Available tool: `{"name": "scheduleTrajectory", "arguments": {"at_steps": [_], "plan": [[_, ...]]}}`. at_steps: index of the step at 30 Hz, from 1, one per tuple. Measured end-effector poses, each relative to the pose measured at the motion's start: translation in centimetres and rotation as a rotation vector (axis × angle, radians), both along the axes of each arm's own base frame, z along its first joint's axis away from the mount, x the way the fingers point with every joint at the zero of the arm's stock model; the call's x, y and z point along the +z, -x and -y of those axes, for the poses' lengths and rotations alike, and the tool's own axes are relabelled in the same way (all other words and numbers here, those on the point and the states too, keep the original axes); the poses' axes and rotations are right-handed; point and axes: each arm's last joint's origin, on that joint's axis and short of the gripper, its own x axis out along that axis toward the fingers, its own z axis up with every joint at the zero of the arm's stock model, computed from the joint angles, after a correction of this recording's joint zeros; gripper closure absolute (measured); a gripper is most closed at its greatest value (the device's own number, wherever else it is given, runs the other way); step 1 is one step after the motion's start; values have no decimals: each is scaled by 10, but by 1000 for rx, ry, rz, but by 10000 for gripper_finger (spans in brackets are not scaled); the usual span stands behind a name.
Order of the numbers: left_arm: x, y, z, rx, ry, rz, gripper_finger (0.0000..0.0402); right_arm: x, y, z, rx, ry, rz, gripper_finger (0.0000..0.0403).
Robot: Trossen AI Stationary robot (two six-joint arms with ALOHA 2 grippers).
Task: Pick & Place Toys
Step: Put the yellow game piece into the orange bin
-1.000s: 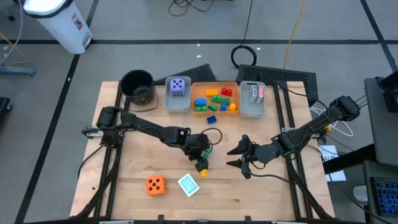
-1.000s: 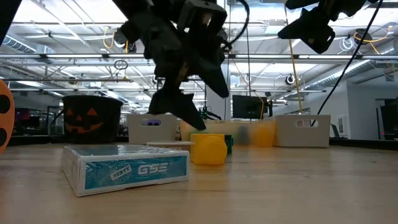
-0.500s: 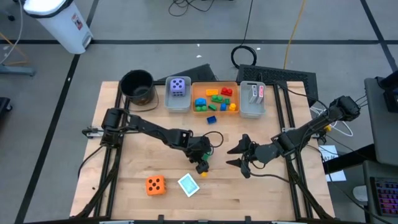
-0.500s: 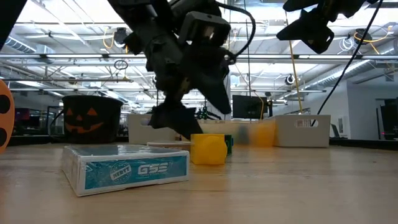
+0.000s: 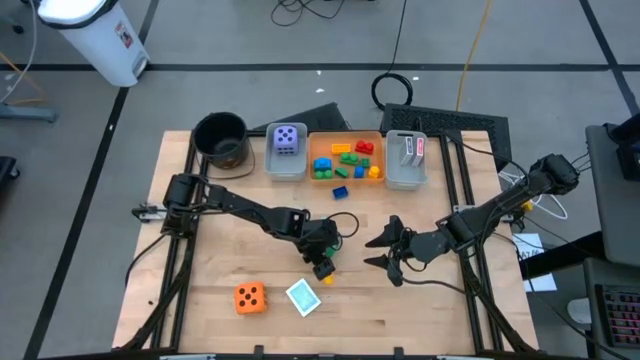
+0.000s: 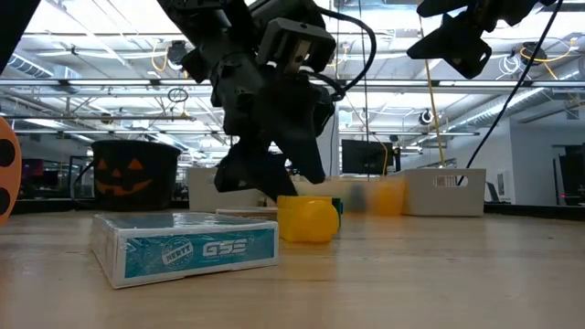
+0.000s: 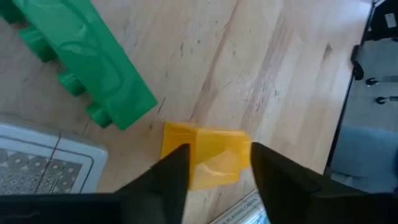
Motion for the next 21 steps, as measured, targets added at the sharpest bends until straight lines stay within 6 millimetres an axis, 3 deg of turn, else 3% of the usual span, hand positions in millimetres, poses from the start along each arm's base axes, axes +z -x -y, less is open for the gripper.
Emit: {"name": "scheduleTrajectory", "arguments": {"at_steps": [7, 21], "plan": [[0, 0, 0, -2, -2, 4, 316, 0, 0, 0, 0, 0, 0, 193], [2, -2, 1, -42, 26, 34, 396, 0, 0, 0, 0, 0, 0, 193]]}}
